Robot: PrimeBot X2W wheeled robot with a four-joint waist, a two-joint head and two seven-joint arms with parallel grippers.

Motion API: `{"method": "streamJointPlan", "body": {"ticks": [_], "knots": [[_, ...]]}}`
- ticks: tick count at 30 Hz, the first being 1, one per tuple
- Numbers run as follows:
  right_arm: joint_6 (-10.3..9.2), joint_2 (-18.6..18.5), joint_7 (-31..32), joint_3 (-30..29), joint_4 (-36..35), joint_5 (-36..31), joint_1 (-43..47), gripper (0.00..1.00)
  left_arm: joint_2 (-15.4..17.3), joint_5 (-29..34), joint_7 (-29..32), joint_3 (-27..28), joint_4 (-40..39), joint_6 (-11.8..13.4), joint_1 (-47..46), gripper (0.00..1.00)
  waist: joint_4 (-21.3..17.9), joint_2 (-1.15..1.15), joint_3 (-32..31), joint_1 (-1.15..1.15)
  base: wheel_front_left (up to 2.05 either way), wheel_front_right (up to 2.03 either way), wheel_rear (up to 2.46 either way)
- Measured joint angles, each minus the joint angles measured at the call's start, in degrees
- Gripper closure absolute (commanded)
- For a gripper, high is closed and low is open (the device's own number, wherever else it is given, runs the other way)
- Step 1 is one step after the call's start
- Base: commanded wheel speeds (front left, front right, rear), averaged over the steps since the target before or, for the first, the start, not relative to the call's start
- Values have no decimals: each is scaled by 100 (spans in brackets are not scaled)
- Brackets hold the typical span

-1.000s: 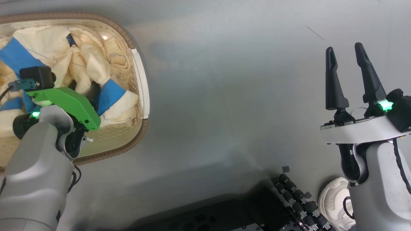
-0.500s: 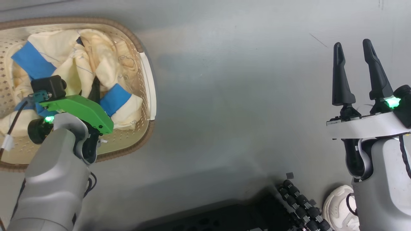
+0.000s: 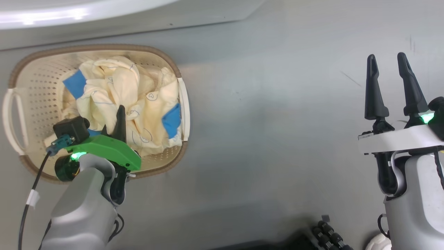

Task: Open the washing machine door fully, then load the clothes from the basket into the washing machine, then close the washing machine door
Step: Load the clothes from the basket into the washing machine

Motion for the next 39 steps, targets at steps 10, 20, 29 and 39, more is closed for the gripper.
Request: {"method": "streamJointPlan", "body": {"ticks": [10, 20, 29, 39], "knots": [[0, 16, 0, -22, 199, 59, 353, 0, 176, 29, -76, 165, -241, 0, 476, 100, 297, 0, -886, 0, 0, 0, 0], [0, 57, 0, -38, 377, 105, 810, 0, 267, 360, -76, 820, -1026, 0, 1044, 100, 465, 0, -1725, 0, 0, 0, 0], [0, 66, 0, 21, 458, 115, 1145, 0, 234, 792, -75, 1040, -1558, 1, 1709, 100, 532, 0, -2401, 0, 0, 0, 0], [0, 71, 0, 57, 558, 113, 1751, 0, 140, 1227, -75, 1251, -2056, 69, 2699, 100, 564, 0, -3245, -1, 0, 0, 0]]}}
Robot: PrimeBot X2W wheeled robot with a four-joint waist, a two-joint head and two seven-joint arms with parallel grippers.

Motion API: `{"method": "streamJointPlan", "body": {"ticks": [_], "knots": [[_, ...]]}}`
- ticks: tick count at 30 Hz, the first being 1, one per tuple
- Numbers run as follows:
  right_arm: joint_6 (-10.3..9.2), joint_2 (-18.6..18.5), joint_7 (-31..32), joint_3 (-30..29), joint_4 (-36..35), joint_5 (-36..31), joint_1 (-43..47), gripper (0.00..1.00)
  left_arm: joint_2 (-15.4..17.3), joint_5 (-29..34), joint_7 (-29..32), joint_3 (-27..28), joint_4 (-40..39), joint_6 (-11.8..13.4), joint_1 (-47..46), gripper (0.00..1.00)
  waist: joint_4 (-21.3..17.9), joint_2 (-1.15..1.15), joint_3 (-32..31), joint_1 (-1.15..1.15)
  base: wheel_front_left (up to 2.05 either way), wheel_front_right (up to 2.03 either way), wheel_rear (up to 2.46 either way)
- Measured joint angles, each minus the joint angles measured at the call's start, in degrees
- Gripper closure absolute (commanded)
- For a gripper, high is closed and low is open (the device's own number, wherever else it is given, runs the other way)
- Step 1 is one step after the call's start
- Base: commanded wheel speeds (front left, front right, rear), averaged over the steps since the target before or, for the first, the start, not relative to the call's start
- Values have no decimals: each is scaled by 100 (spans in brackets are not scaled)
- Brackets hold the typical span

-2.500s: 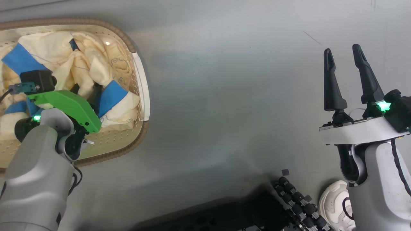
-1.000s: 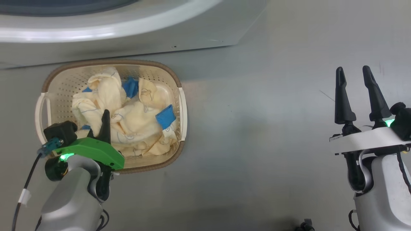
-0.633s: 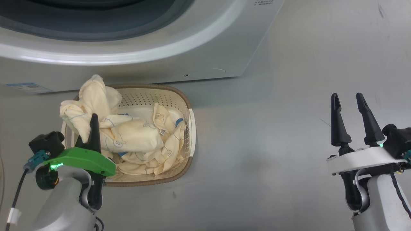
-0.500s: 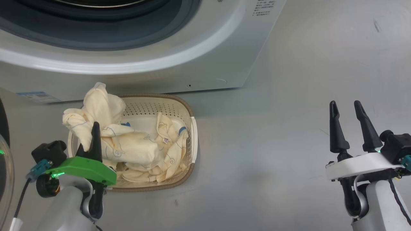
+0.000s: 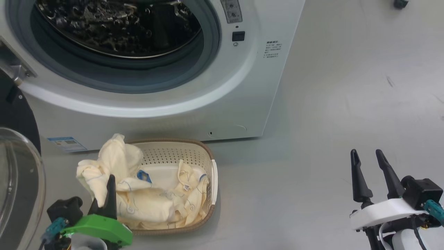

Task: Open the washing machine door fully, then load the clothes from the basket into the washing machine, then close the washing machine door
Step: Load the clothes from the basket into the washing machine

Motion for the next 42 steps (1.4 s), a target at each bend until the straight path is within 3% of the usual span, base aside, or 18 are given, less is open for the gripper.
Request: {"method": "streamJointPlan", "body": {"ticks": [19, 42], "knots": [[0, -148, 1, 124, 9, -101, 878, 0, -122, 465, 0, 133, -766, 216, 1285, 100, 61, 0, -1286, 0, 0, 0, 0], [0, -149, 1, 175, -154, -101, 923, 0, -226, 679, 0, 316, -1350, 242, 1674, 100, -68, 0, -1340, 0, 0, 0, 0]]}}
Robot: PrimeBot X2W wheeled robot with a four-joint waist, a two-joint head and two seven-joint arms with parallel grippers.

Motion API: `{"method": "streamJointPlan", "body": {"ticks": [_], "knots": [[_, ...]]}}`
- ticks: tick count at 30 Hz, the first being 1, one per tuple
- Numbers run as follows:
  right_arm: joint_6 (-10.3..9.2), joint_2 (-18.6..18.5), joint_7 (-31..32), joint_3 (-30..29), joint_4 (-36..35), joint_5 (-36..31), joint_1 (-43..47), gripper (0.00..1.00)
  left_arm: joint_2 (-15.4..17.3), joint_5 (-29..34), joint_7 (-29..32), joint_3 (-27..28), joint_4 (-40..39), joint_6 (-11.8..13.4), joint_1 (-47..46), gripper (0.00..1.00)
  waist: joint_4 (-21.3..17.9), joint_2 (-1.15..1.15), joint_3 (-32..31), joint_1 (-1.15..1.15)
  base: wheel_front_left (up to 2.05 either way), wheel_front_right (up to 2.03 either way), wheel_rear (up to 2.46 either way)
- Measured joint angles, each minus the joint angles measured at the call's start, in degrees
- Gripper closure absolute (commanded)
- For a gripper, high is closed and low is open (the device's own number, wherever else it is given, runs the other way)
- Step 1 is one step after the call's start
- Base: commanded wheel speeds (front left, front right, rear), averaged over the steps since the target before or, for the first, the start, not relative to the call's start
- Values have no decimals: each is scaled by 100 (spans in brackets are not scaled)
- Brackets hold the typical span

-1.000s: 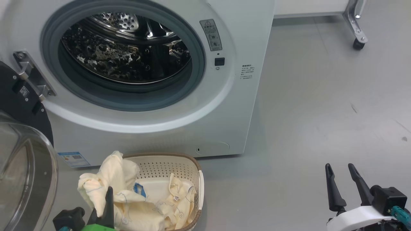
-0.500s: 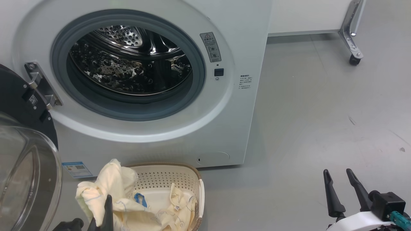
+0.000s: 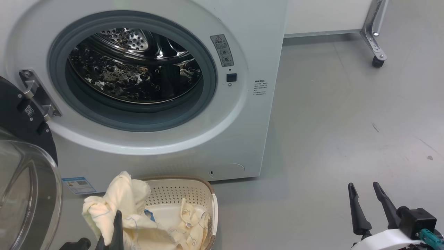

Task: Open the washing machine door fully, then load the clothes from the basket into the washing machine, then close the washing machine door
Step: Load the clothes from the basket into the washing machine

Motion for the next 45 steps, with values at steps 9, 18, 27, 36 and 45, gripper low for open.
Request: {"method": "streamJointPlan", "body": {"ticks": [9, 18, 27, 36, 45], "knots": [[0, 42, 0, 256, -60, 0, -39, 0, -55, 34, 0, 163, -211, 33, -17, 100, -217, 0, 130, 0, 0, 0, 0], [0, 141, 0, 274, -130, 43, -205, 0, -30, 34, 0, 337, -350, 26, -607, 100, -636, 0, 432, 0, 0, 0, 0], [0, 202, -1, 328, -179, 107, -431, 0, 376, 138, 0, 675, -360, 54, -1485, 100, -1051, 0, 851, 0, 0, 0, 0], [0, 241, -1, 423, -203, 141, -694, 0, 678, 232, 147, 980, -192, 168, -2553, 100, -1375, 0, 1309, 0, 0, 0, 0], [0, 257, -1, 577, -189, 210, -977, 0, 1112, 401, 259, 1199, 582, 211, -3283, 100, -1725, 0, 1740, 0, 0, 0, 0]]}}
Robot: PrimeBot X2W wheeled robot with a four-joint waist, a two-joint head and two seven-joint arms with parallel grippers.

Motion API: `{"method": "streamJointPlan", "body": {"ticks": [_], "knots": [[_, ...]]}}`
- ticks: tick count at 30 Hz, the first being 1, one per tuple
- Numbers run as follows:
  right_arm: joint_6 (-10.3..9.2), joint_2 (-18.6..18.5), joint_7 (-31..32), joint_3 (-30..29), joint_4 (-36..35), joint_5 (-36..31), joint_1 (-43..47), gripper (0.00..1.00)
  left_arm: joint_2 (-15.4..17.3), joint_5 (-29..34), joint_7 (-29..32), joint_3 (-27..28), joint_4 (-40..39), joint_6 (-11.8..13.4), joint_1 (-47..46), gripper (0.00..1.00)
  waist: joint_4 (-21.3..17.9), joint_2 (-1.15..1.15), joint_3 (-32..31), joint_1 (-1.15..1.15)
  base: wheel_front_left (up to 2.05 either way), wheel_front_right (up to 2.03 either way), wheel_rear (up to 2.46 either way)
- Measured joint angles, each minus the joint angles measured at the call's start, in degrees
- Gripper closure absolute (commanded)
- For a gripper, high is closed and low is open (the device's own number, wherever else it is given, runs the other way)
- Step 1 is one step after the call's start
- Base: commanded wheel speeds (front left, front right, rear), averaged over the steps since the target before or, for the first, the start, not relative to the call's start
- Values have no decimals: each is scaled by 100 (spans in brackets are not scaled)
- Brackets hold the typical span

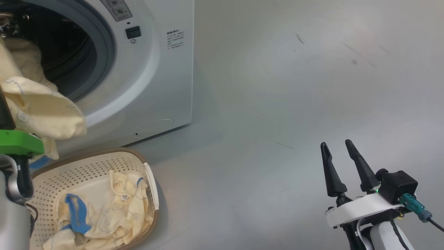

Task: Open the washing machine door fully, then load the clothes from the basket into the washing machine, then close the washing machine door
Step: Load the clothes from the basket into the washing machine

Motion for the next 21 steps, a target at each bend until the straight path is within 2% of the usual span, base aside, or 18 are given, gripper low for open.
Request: {"method": "streamJointPlan", "body": {"ticks": [9, 17, 21], "knots": [[0, 5, 0, 98, 66, 48, -30, 0, 177, 81, 18, -38, 742, -65, -564, 100, -259, 0, 294, 0, 0, 0, 0], [0, 9, 1, 290, 88, 49, -32, 0, 235, 66, 16, -34, 994, -168, -1450, 100, -308, 0, 592, 0, 0, 0, 0], [0, 13, 1, 394, 88, 65, -72, 0, 385, 71, 13, -12, 1134, -213, -1803, 100, -315, 0, 781, 0, 0, 0, 0]]}}
